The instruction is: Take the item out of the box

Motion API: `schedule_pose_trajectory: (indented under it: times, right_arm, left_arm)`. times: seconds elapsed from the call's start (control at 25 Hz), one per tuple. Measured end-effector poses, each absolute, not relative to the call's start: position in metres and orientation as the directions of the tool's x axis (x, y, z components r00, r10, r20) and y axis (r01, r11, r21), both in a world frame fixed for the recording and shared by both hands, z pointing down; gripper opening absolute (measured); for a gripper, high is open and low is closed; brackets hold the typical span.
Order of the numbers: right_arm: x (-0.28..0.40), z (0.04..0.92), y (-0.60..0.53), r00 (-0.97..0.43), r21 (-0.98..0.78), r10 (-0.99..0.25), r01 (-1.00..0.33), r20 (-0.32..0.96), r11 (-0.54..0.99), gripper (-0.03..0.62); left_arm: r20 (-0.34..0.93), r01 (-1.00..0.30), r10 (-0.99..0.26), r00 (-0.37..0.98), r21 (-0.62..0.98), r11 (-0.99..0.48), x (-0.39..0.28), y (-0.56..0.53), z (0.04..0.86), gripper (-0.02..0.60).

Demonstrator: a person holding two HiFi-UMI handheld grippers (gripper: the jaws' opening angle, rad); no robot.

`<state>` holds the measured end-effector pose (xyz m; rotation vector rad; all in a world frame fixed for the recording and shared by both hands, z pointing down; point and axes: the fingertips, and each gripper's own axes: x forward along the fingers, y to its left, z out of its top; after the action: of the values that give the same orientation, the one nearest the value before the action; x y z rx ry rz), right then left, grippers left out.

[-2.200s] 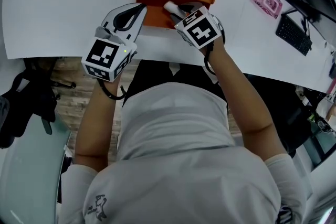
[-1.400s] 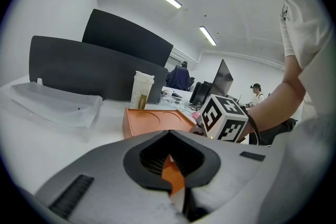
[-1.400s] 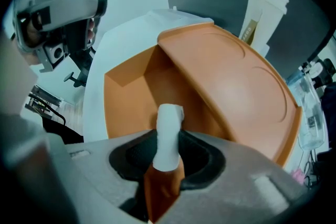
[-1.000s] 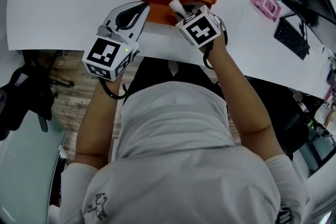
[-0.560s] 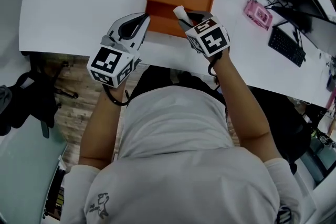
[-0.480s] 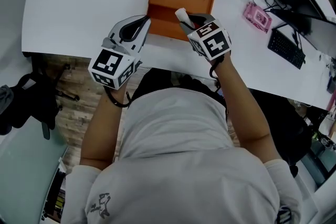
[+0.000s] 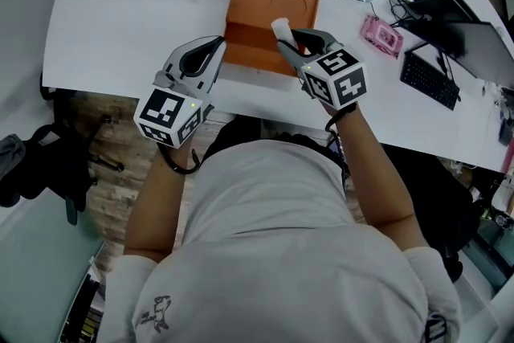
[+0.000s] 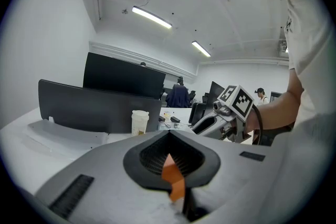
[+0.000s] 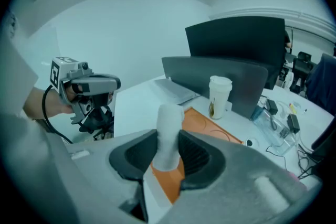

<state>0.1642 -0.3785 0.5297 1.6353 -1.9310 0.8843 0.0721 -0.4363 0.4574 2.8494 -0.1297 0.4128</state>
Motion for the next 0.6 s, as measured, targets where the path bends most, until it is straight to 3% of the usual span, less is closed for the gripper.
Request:
schedule_pose_trajectory:
  times: [0.6]
  right_arm:
    - [0.177, 0.415, -0.354, -0.134, -0.143, -0.858, -0.987, 0.496, 0.072, 0.129]
  left_arm:
    - [0.216, -0.112, -0.074, 0.974, 0.166, -0.98, 0.064, -0.419, 0.384, -0.002]
